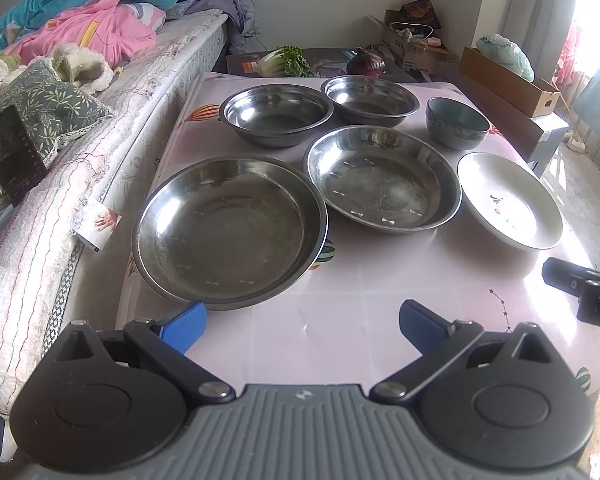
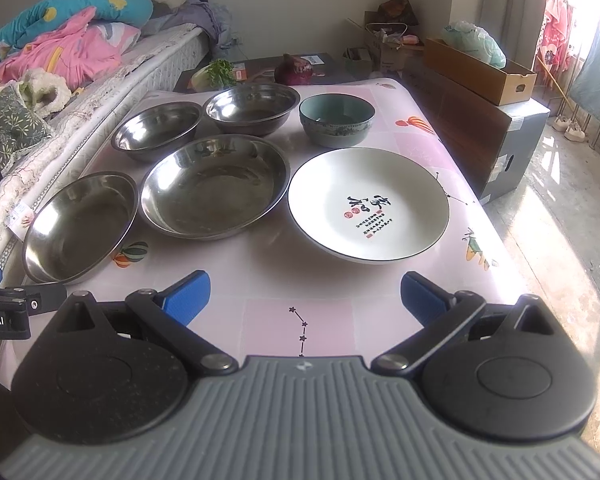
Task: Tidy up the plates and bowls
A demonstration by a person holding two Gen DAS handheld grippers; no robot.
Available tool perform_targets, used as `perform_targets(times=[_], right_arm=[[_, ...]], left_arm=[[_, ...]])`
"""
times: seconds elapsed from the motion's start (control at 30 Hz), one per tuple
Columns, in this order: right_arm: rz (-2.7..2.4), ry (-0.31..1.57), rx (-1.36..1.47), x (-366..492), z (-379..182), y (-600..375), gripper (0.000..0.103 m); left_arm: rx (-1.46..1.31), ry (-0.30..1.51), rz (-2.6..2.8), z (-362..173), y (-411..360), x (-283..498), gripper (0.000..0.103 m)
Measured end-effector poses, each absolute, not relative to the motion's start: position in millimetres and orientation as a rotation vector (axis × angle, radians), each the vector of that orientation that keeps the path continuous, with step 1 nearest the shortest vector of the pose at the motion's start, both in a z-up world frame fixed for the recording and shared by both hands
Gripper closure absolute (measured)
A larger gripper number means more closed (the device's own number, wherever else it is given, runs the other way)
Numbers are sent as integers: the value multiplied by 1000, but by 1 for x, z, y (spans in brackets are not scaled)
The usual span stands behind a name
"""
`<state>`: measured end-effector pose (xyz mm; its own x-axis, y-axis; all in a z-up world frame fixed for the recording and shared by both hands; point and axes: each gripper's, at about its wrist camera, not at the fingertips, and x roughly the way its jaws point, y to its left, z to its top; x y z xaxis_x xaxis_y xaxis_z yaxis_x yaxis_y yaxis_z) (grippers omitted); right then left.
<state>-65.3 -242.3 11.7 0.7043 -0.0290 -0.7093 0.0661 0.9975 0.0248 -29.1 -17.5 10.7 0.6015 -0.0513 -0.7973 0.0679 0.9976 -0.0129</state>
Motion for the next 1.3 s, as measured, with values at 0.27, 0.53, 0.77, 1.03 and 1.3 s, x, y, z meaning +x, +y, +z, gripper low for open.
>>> perform_targets(times=[0.27,0.53,0.77,1.03,1.3], right_arm=[[-50,791,51,-63,11,-242,1],[-49,796,45,-59,9,-240,1],[-44,798,41,-58,7,-239,1],[-42,800,39,-56,6,-239,1],[-42,802,39,-56,6,-238,1]], left_arm=[[21,924,-61,11,-17,-29,0],[21,924,-61,11,-17,-28,0],[20,927,-57,11,-15,-27,0],[20,927,-57,11,-15,-27,0],[20,929,-57,11,-14,-27,0]])
